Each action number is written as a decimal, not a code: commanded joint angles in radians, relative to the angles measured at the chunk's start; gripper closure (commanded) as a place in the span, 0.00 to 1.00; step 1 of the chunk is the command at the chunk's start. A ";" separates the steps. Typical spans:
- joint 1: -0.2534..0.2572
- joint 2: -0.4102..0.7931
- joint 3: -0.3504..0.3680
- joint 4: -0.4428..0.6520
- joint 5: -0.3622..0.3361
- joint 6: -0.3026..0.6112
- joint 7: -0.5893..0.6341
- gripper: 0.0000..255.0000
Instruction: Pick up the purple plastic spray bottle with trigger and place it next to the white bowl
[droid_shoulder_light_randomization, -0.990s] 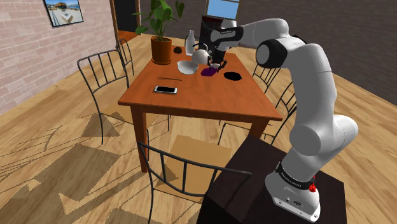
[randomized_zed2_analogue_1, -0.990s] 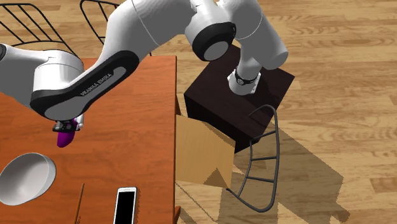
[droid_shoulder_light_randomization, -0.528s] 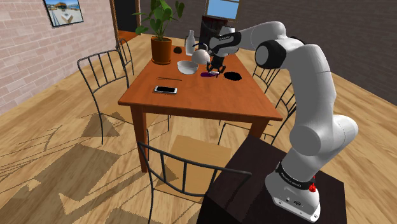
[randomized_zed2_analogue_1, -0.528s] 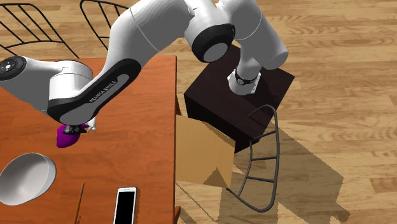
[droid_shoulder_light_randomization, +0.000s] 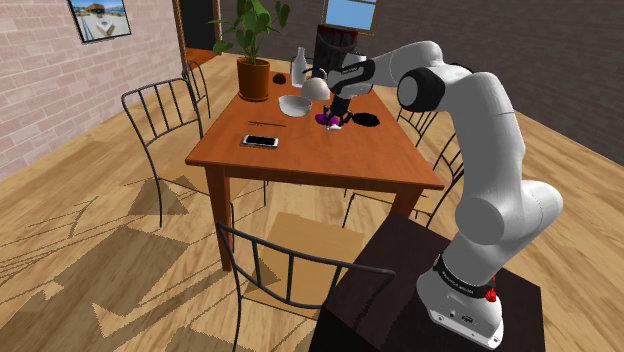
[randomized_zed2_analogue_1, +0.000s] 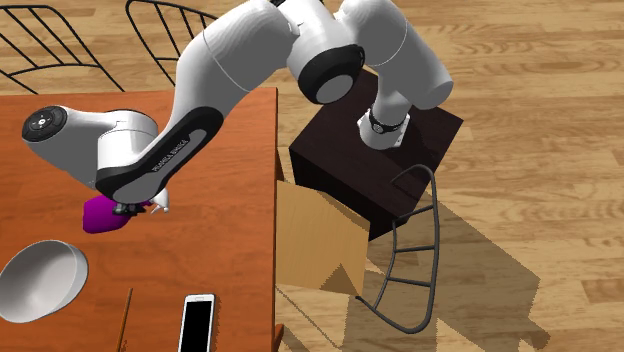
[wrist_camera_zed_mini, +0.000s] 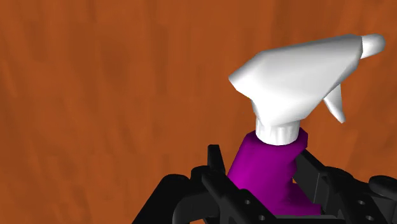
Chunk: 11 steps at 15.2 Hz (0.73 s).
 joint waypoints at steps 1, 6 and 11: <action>-0.001 0.011 0.001 -0.009 0.002 0.021 -0.002 1.00; -0.001 0.011 0.001 -0.009 0.002 0.021 -0.002 1.00; -0.001 0.011 0.001 -0.009 0.002 0.021 -0.002 0.00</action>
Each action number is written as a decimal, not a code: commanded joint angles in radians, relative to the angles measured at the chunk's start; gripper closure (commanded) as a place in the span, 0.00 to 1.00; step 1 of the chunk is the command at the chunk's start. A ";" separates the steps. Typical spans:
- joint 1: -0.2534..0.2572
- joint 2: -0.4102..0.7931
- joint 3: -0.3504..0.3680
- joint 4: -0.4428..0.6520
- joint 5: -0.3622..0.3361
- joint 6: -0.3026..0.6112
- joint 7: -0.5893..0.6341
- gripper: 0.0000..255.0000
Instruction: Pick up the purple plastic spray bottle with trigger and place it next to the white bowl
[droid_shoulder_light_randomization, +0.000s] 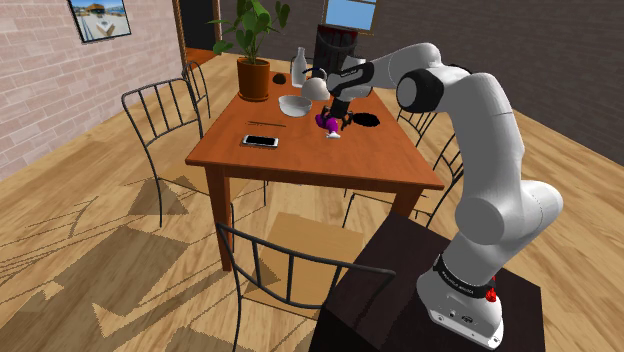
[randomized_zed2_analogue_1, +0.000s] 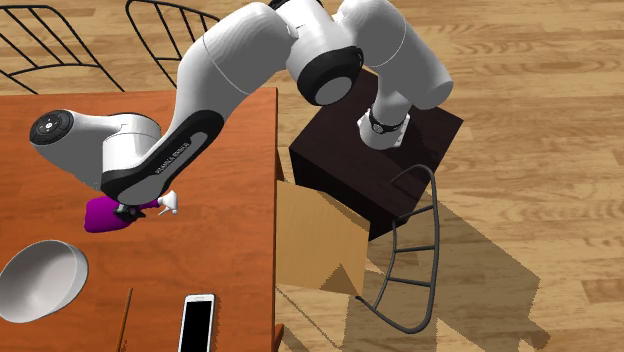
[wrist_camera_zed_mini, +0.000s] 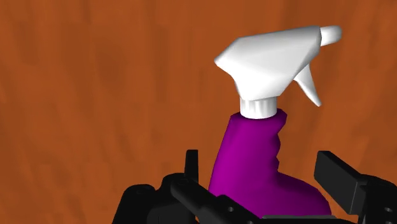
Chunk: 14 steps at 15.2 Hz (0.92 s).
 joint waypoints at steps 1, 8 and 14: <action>0.000 0.000 0.000 0.000 0.000 0.000 0.000 0.00; 0.003 -0.085 -0.006 -0.019 -0.006 -0.066 0.002 0.00; 0.003 -0.085 -0.006 -0.019 -0.006 -0.066 0.002 0.00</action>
